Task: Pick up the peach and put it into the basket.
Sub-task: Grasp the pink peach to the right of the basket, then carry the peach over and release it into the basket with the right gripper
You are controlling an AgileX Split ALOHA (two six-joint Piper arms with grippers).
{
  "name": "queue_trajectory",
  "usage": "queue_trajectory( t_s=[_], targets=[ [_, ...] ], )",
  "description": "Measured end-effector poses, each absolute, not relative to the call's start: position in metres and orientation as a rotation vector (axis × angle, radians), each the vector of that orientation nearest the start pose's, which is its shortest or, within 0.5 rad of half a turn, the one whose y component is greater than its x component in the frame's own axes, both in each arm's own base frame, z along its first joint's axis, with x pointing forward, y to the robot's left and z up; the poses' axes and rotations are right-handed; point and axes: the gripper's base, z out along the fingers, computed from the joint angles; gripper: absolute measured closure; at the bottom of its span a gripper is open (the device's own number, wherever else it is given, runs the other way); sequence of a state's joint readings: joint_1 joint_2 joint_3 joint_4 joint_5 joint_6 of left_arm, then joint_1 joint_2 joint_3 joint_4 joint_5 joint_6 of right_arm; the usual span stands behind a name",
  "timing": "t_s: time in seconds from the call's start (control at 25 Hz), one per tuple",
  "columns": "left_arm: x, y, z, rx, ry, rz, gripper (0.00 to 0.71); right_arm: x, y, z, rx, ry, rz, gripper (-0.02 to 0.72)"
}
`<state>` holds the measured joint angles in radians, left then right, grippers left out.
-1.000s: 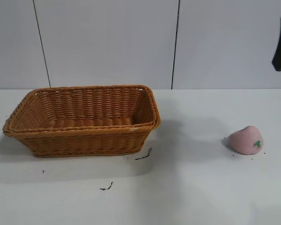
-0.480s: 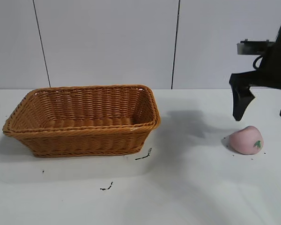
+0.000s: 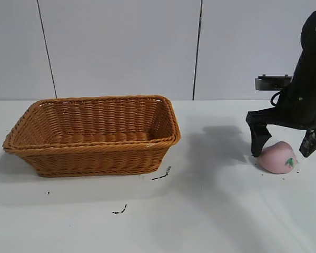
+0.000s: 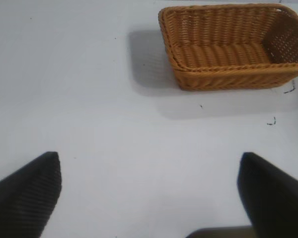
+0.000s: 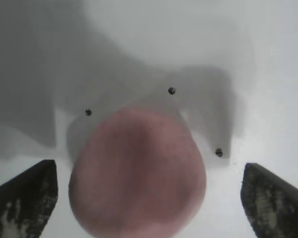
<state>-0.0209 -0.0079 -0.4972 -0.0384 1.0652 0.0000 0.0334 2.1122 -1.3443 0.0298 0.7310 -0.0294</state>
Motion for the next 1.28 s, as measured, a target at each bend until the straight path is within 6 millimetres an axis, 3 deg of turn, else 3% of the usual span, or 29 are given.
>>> queue_trajectory(
  t_s=[0.12, 0.2, 0.4, 0.64, 0.84, 1.04, 1.28],
  targets=[
    [-0.006, -0.003, 0.276, 0.023, 2.043, -0.059, 0.017, 0.402, 0.015, 0.115, -0.063, 2.98, 0.033, 0.634],
    [-0.006, -0.003, 0.276, 0.023, 2.043, -0.059, 0.017, 0.402, 0.015, 0.12, -0.063, 2.969, 0.033, 0.709],
    [-0.006, -0.003, 0.276, 0.023, 2.043, -0.059, 0.017, 0.399, 0.015, 0.149, -0.063, 2.922, 0.034, 0.714],
    [-0.006, -0.003, 0.276, 0.023, 2.043, -0.059, 0.017, 0.405, 0.016, 0.234, -0.067, 2.778, 0.038, 0.714],
    [-0.006, -0.003, 0.276, 0.023, 2.043, -0.059, 0.017, 0.419, 0.024, 0.287, -0.115, 2.71, 0.041, 0.714],
    [-0.006, -0.003, 0.276, 0.023, 2.043, -0.059, 0.017, 0.433, 0.061, 0.32, -0.234, 2.62, 0.071, 0.714],
    [-0.006, -0.003, 0.276, 0.023, 2.043, -0.059, 0.017, 0.433, 0.146, 0.33, -0.47, 2.554, 0.143, 0.714]
  ],
)
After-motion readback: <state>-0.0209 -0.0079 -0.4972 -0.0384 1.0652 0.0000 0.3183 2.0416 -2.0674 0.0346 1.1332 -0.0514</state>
